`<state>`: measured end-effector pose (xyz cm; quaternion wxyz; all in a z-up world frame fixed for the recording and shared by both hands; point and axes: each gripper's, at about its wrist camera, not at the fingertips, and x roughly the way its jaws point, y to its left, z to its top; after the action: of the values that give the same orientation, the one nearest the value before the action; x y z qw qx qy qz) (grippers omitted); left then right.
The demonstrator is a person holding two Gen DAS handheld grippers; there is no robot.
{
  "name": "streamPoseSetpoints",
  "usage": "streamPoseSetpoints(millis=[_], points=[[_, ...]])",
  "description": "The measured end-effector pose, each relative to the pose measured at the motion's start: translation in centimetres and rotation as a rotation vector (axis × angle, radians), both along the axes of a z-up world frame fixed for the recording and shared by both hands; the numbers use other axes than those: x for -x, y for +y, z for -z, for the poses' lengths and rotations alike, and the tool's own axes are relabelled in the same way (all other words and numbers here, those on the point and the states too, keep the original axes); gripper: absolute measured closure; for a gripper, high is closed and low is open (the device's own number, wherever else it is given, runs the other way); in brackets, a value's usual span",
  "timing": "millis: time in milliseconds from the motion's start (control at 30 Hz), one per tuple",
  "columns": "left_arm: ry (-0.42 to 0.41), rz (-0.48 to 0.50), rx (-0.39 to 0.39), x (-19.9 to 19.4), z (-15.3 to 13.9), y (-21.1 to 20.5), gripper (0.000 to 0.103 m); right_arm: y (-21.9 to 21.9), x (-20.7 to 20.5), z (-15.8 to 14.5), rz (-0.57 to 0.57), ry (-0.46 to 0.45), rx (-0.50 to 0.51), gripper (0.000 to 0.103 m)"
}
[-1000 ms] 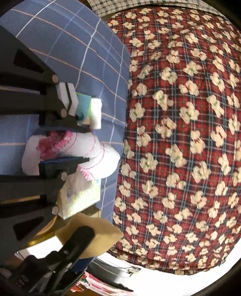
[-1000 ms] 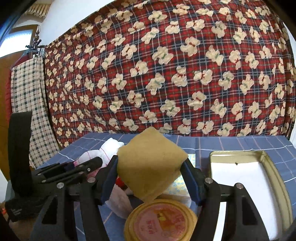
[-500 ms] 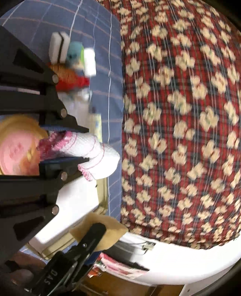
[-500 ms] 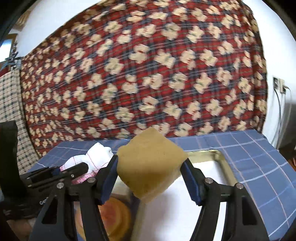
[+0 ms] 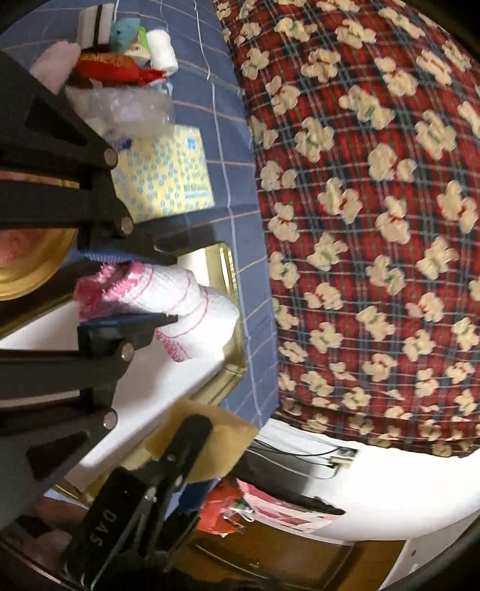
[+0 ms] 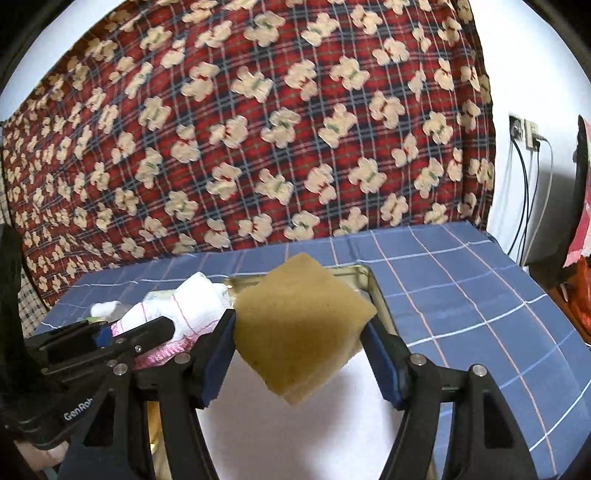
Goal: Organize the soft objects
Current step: 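Bring both held items over the white-lined gold tin tray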
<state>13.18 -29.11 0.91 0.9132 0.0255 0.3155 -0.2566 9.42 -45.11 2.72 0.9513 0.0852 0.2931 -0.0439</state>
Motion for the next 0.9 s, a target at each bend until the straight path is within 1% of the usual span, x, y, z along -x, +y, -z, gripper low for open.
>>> streamPoseSetpoints(millis=[133, 367, 533, 667, 733, 900], points=[[0.021, 0.025, 0.003, -0.3, 0.6, -0.9, 0.082, -1.0, -0.5, 0.7, 0.008, 0.037, -0.003, 0.034], [0.041, 0.06, -0.016, 0.3, 1.4, -2.0, 0.082, -2.5, -0.5, 1.8, 0.023, 0.093, -0.015, 0.034], [0.048, 0.079, -0.02, 0.5, 1.9, -2.4, 0.082, -2.6, -0.8, 2.8, 0.01, 0.135, -0.026, 0.034], [0.042, 0.094, -0.042, 0.7, 2.5, -2.8, 0.082, -2.6, -0.6, 3.0, 0.013, 0.135, -0.023, 0.034], [0.054, 0.101, -0.041, 0.6, 2.8, -2.9, 0.082, -2.6, -0.6, 3.1, 0.016, 0.14, -0.02, 0.034], [0.051, 0.111, -0.052, 0.6, 3.0, -3.1, 0.082, -2.6, -0.8, 3.2, 0.022, 0.155, -0.007, 0.034]])
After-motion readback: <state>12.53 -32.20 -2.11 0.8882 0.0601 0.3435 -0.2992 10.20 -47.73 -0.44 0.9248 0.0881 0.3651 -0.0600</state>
